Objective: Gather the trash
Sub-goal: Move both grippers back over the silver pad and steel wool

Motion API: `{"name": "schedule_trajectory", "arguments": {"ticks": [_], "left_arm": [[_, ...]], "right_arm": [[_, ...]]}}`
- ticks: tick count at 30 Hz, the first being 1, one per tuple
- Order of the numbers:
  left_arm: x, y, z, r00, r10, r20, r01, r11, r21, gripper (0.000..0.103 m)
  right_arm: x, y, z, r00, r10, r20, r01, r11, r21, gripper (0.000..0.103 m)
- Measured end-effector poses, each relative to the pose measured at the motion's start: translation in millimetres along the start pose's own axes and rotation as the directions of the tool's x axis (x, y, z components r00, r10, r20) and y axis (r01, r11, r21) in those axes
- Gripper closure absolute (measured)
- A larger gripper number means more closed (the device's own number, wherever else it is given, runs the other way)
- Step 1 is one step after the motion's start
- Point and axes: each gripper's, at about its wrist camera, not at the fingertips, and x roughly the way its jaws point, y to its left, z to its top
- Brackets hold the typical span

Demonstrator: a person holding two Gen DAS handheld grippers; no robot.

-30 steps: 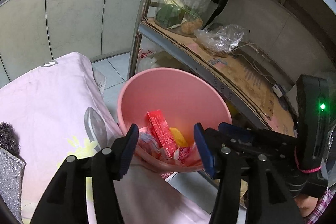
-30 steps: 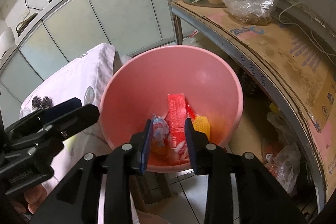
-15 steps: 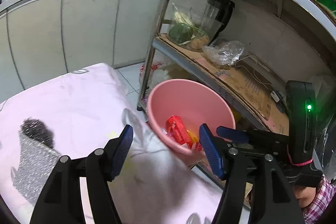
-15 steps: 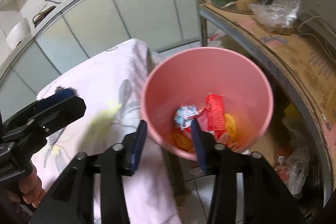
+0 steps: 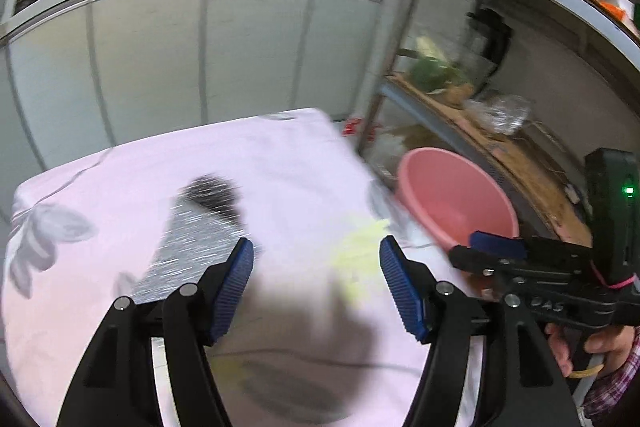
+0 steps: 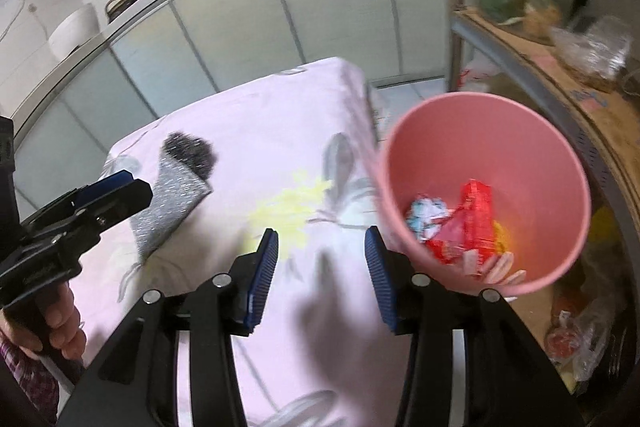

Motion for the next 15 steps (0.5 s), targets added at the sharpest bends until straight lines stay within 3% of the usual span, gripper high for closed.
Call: {"name": "schedule_trajectory", "arguments": {"ticks": [9, 15], "left_arm": [[-8, 63, -13, 0.991, 0.134, -0.021, -0.135, 0.990, -0.044, 0.038], [-5, 87, -11, 0.990, 0.140, -0.009, -0.140, 0.989, -0.057, 0.037]], "right_arm": [[19, 32, 5, 0.998, 0.041, -0.040, -0.043, 0.998, -0.052, 0.057], [25, 43, 8, 0.998, 0.052, -0.048, -0.055, 0.996, -0.074, 0.057]]}}
